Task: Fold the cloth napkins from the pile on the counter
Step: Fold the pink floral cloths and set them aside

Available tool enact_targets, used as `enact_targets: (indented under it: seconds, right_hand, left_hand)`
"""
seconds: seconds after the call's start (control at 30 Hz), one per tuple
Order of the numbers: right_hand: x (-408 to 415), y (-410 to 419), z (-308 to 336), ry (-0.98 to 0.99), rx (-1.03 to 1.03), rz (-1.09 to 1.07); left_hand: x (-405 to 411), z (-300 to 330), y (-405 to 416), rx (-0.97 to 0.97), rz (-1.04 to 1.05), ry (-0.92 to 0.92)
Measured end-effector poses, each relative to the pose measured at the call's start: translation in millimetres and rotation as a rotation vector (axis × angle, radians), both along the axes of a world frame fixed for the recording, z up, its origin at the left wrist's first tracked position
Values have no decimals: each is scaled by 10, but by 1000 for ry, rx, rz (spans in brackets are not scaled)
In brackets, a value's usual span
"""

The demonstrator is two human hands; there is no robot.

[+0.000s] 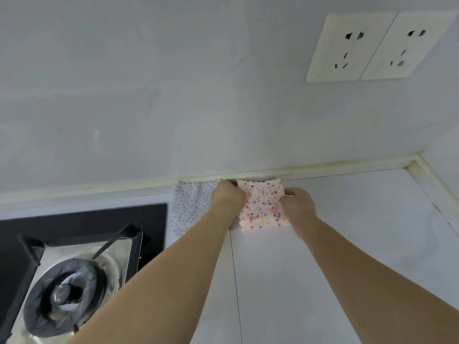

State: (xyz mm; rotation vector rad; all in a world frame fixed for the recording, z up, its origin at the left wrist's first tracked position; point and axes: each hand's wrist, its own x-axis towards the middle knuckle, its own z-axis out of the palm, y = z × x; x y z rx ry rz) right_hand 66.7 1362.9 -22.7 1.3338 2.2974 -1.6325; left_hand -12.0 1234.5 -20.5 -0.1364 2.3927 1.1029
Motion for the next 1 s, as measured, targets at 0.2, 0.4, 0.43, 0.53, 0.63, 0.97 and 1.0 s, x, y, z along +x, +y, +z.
enact_targets:
  seconds: [0.2, 0.4, 0.43, 0.53, 0.63, 0.97, 1.0]
  right_hand:
    - [225, -91, 261, -18, 134, 97]
    - [520, -626, 607, 123, 370, 252]
    - [566, -742, 653, 143, 417, 291]
    - [717, -1126, 766, 201, 552, 395]
    - [833, -1597, 871, 235, 630, 458]
    - [880, -3536, 1421, 292, 672, 624]
    - [880, -3696, 1462, 297, 680, 631]
  left_hand:
    - [305, 350, -217, -44, -42, 220]
    - [751, 686, -755, -125, -258, 485]
    - [808, 710, -883, -155, -297, 510]
    - [964, 787, -1332, -224, -371, 601]
    - [1075, 883, -1862, -262, -381, 671]
    - [1187, 1291, -3840, -361, -350, 766]
    - [1191, 1324, -4020, -359, -341, 761]
